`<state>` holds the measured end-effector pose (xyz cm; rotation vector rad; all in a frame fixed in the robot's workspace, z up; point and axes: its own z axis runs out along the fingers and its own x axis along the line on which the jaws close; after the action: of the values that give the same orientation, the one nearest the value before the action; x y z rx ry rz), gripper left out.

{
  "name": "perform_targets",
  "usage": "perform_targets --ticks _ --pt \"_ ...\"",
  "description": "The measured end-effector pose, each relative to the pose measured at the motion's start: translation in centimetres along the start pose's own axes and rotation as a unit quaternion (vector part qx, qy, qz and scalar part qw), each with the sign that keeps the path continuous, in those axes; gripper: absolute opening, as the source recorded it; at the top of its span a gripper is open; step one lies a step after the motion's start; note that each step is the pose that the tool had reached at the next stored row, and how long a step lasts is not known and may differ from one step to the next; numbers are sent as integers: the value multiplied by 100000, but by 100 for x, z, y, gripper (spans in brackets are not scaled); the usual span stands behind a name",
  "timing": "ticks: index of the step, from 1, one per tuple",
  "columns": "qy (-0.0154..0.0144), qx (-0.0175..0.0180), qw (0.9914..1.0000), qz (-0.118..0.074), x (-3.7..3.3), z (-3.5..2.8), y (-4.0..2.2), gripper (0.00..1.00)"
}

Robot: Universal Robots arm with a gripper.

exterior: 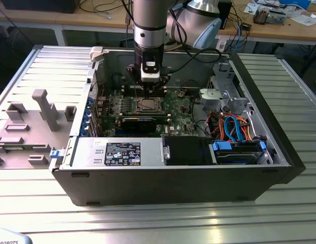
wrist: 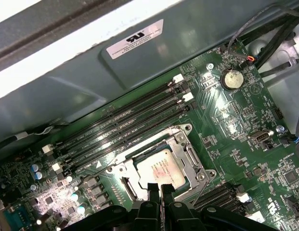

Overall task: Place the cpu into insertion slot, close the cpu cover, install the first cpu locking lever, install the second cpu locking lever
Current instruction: 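Install the first cpu locking lever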

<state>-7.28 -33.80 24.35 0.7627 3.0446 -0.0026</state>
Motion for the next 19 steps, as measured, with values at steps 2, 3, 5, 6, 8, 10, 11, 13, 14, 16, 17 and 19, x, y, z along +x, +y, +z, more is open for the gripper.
perform_targets --ticks 2,3,5,6,8,10,11,13,14,16,17,19 --pt "2 -2 100000 -66 0 0 0 16" --pt "1 0 100000 -102 0 0 0 16" --pt "2 0 100000 -202 0 0 0 16" --pt "2 -2 100000 -276 0 0 0 16" --pt "0 -2 99999 -340 0 0 0 16" --pt "2 -3 99999 -429 0 0 0 16" --pt "2 -2 99999 -458 0 0 0 16" --pt "-1 -3 99999 -510 0 0 0 16" --pt "0 -1 99999 -538 0 0 0 16" --pt "-2 -1 99998 -604 0 0 0 16" --pt "1 -2 99998 -653 0 0 0 16" --pt "3 0 99997 -720 0 0 0 16"
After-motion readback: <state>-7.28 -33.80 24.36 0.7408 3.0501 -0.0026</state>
